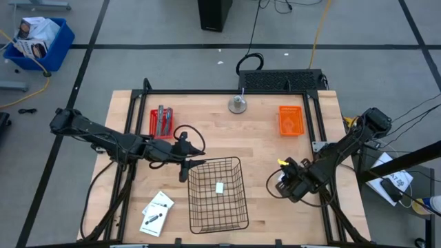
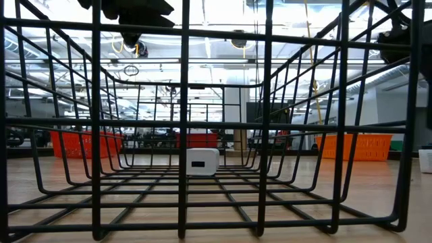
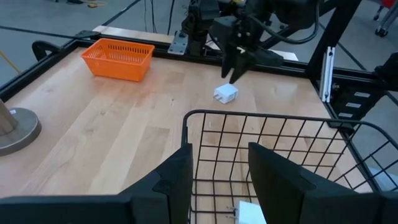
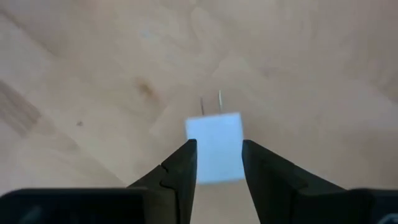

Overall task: Pick and place items into bin
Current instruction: Put the charger adapter into the black wire basket

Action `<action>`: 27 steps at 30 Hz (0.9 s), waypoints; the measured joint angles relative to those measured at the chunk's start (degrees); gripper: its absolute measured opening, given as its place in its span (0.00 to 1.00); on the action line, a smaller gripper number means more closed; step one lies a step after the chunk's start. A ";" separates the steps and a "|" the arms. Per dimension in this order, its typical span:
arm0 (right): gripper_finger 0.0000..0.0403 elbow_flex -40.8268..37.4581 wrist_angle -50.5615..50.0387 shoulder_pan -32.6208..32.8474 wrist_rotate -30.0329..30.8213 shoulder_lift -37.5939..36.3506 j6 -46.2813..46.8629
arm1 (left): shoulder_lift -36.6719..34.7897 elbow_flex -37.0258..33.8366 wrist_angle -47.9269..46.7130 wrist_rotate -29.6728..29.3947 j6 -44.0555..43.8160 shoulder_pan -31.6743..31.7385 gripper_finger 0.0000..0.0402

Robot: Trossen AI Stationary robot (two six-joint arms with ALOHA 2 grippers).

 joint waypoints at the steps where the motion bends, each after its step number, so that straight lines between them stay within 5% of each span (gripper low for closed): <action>1: 0.31 0.00 0.57 -0.02 0.53 -0.02 0.49 | 0.00 0.00 0.01 0.00 0.00 0.00 0.40; 11: 0.58 -1.27 3.62 -0.05 3.56 0.68 -3.61 | 0.00 0.00 -0.01 -0.02 -0.19 0.00 0.40; 17: 0.75 -7.00 10.22 0.00 0.12 0.70 -4.12 | 0.00 0.00 -0.07 0.36 -0.23 -0.07 0.40; 27: 0.75 -15.39 22.52 0.02 -1.75 0.46 -0.63 | -0.02 0.00 0.43 1.20 -0.26 -0.04 0.40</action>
